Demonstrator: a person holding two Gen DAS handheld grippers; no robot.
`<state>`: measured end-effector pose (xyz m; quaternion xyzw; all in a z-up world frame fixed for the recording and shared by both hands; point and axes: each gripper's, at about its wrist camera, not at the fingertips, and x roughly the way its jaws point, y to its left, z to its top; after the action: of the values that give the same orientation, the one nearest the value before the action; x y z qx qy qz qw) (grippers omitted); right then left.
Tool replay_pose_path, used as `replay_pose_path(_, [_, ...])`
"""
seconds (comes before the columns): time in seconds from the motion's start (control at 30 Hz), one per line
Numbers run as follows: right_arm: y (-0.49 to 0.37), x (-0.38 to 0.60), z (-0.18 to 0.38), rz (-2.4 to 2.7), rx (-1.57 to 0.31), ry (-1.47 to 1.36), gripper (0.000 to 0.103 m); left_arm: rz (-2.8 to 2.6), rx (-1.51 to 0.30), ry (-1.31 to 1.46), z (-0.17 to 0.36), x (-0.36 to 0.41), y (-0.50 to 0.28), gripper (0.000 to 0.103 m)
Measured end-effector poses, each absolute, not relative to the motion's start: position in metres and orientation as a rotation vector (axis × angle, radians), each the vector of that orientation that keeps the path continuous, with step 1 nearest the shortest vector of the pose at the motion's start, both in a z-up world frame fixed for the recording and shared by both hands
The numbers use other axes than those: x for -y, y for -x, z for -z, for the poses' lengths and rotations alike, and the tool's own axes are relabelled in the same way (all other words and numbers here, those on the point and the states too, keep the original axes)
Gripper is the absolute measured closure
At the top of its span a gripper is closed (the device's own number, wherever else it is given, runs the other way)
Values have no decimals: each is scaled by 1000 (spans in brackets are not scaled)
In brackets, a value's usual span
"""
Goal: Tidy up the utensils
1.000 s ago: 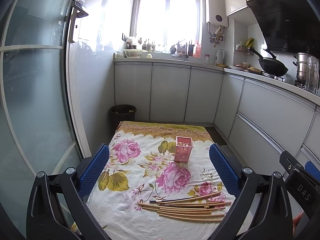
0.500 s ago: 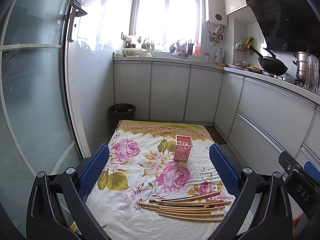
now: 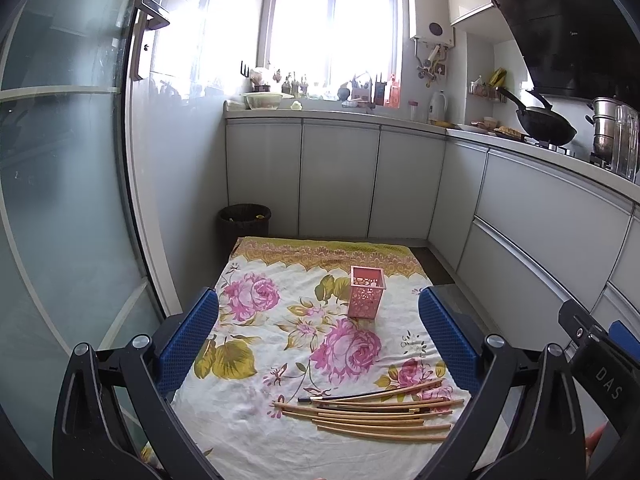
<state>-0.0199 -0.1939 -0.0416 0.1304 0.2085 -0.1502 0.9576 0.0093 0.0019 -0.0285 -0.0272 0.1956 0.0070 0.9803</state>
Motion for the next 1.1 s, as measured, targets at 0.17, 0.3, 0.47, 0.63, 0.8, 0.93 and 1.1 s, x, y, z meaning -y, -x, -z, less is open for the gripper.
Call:
replay_pose_path(0.17, [18,200,44,313,-426,-280,9,8,-420,48,34,1,-18,7])
replay_pose_path(0.3, [21,241,66,337,-432,-470,6,169,-597,-48,61,26,-58,7])
replay_pose_path(0.47, [11,311,138,365,-601,-737,7,362,-816,-371,132,93,-113,7])
replay_pose_path(0.63, [-7,357,225,311,-773,-954,7,468,-1121,-450,207,135,-171,7])
replay_pose_path(0.8, [-27,369,277,233,-836,-1009,7,605,-1295,-513,257,172,-214,7])
replay_pose_path(0.93, [-46,370,297,160,-896,-1113,6,678,-1330,-657,283,201,-229,7])
replay_pose_path(1.1, [-58,373,302,166,-912,-1138,6,753,-1348,-727,303,220,-244,26])
